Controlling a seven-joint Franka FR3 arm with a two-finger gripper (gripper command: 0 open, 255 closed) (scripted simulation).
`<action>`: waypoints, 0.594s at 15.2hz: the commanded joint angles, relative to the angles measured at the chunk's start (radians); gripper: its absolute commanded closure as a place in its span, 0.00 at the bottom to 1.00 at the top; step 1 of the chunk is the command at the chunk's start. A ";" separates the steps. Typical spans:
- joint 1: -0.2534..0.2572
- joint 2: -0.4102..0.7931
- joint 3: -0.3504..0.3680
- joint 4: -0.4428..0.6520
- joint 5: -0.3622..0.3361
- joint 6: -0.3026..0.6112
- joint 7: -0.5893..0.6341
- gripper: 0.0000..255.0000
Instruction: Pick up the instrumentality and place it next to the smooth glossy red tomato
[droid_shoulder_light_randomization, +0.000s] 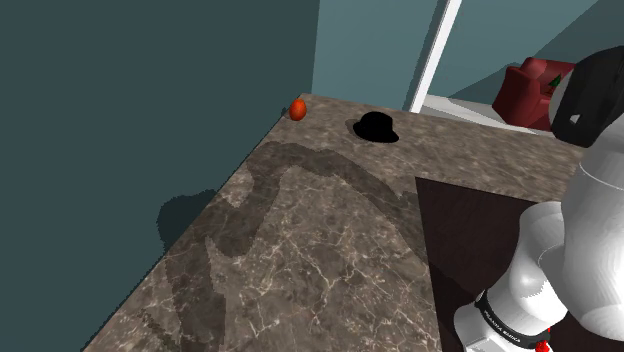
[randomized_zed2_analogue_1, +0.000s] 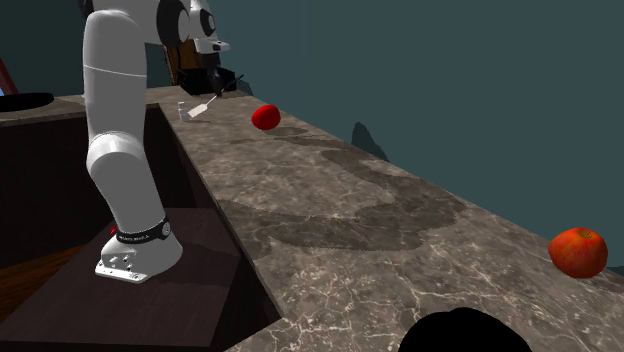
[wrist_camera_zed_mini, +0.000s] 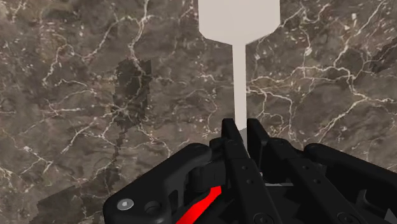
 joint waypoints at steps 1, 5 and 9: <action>0.004 0.009 -0.005 -0.018 -0.010 0.023 0.008 1.00; 0.004 0.020 -0.011 -0.062 -0.024 0.072 0.019 1.00; 0.008 0.035 -0.020 -0.102 -0.041 0.118 0.033 1.00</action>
